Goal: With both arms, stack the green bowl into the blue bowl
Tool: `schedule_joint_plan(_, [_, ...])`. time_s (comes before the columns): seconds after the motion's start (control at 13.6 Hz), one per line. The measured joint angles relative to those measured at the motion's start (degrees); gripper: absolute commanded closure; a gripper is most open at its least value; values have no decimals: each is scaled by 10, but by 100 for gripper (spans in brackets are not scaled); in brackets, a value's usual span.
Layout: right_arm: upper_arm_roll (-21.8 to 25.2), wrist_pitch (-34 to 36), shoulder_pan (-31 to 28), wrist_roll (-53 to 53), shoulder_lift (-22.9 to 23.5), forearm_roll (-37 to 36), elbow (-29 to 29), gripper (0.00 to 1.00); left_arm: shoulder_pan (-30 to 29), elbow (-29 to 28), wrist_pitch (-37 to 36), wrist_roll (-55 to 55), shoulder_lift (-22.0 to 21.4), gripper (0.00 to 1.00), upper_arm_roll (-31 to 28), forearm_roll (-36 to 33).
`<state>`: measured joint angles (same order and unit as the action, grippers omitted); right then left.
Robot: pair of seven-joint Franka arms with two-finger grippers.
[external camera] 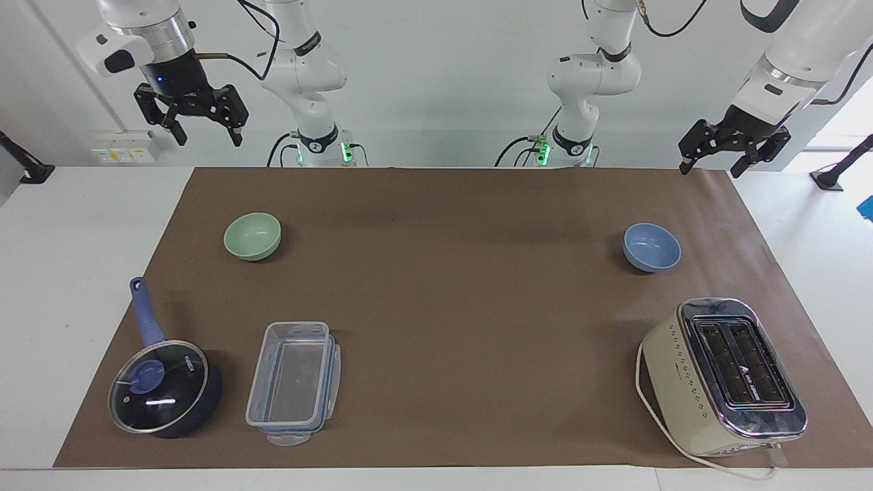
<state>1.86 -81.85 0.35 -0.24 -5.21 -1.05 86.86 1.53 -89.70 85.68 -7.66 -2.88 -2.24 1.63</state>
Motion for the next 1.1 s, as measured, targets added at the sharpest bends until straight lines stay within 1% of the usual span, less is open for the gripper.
schedule_joint_plan(1.1, [0,0,0,0,-4,0,7,0,-4,0,1,1,-1,0,-1,0])
